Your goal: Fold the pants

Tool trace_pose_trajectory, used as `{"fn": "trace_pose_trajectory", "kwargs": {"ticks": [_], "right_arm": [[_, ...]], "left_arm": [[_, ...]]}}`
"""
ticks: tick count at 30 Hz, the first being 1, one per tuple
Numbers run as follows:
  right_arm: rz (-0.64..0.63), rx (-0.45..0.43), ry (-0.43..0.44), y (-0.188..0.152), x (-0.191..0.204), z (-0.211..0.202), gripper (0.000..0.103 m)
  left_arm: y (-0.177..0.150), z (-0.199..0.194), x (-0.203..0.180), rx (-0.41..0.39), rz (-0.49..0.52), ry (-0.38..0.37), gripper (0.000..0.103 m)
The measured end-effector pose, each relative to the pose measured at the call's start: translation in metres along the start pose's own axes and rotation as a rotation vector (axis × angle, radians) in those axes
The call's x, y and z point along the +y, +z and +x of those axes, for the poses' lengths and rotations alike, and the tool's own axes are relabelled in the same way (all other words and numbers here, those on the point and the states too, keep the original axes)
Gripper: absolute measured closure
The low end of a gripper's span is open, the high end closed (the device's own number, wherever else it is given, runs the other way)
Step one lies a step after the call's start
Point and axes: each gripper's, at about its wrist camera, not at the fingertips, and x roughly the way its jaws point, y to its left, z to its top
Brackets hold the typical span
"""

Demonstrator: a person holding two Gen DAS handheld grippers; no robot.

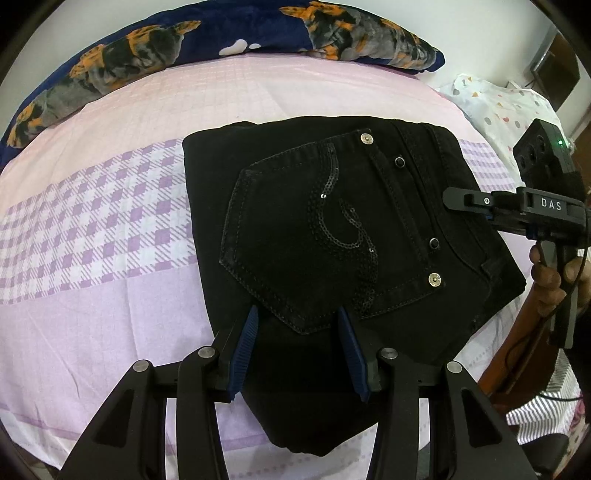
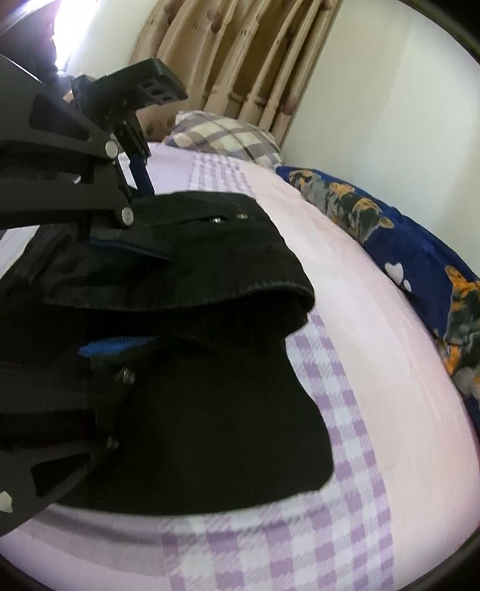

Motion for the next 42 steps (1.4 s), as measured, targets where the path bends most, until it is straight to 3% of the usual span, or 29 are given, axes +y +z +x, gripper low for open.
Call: {"fn": "trace_pose_trajectory", "kwargs": {"ticks": [4,10,14,23,33,35,42], "right_arm": [[0.037,-0.006,0.051,-0.005,-0.003,0.001,0.079],[0.049,-0.018,0.03,-0.007,0.001,0.002,0.079],[0.05,-0.036,0.017,-0.008,0.006,0.002,0.086],[-0.167,-0.128,-0.224,-0.022,0.062,-0.006,0.089],[-0.293,-0.191,-0.316,-0.034,0.091,-0.01,0.089],[-0.303,-0.211,-0.296,-0.04,0.098,-0.014,0.09],[-0.001,-0.195,-0.061,-0.027,0.067,-0.028,0.091]], "left_arm": [[0.001,0.002,-0.001,-0.002,0.003,0.005,0.056],[0.0,0.003,-0.001,-0.01,0.004,0.009,0.056],[-0.002,0.003,-0.001,-0.015,0.003,0.011,0.056],[-0.005,0.001,0.0,-0.018,-0.011,0.003,0.056],[-0.006,0.0,0.002,-0.018,-0.016,0.002,0.055],[-0.005,0.0,0.001,-0.017,-0.015,0.003,0.055],[-0.001,-0.008,0.0,-0.043,-0.007,0.02,0.055]]}}
